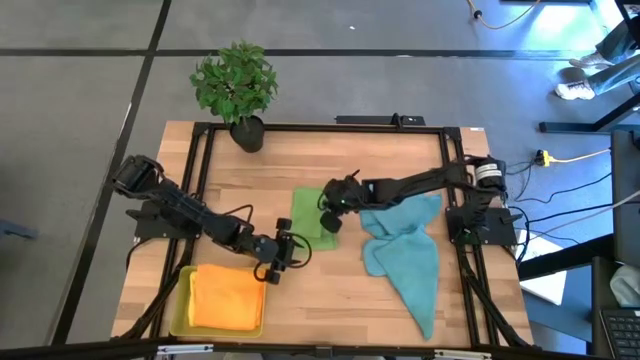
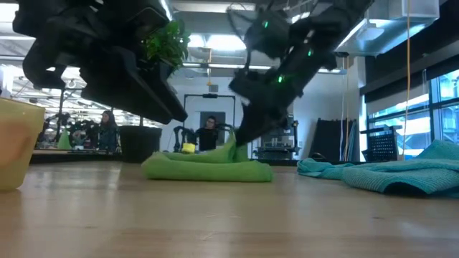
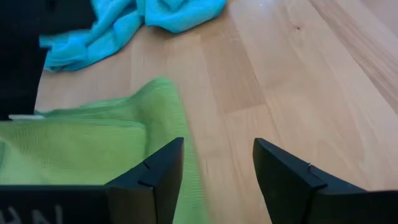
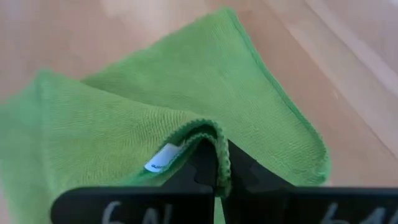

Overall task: Fold microfiber towels
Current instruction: Fold the green microfiber cloth

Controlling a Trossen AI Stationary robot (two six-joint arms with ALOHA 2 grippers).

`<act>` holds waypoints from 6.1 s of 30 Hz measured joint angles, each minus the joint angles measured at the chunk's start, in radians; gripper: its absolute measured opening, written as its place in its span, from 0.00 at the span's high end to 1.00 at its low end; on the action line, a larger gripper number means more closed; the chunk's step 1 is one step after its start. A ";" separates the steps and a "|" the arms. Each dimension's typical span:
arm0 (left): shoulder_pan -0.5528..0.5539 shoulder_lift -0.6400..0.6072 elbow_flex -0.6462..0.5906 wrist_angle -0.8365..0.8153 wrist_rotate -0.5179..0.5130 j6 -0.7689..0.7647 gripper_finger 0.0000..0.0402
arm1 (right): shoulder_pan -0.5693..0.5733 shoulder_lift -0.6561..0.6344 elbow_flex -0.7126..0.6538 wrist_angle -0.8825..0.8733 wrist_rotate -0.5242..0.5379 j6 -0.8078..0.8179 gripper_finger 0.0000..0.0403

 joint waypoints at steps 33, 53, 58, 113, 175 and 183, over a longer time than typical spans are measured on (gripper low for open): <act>-0.002 0.000 0.000 -0.054 0.003 -0.054 0.54 | 0.089 -0.088 0.001 -0.147 0.261 0.085 0.99; 0.008 0.000 0.000 -0.056 -0.017 -0.056 0.54 | -0.018 0.007 0.001 -0.056 0.182 0.014 0.72; 0.022 0.000 0.000 -0.078 -0.162 -0.060 0.55 | -0.018 -0.001 0.000 -0.059 0.161 0.000 0.60; 0.317 0.270 0.177 -0.051 -0.095 0.291 0.55 | 0.217 -0.261 -0.388 0.450 0.100 -0.096 0.87; 0.452 0.128 0.175 -0.273 -0.410 0.209 0.87 | 0.165 0.087 -0.327 0.612 -0.088 0.080 0.99; 0.437 0.002 0.176 -0.350 -0.409 0.178 0.65 | 0.165 0.089 -0.328 0.619 -0.092 0.080 0.99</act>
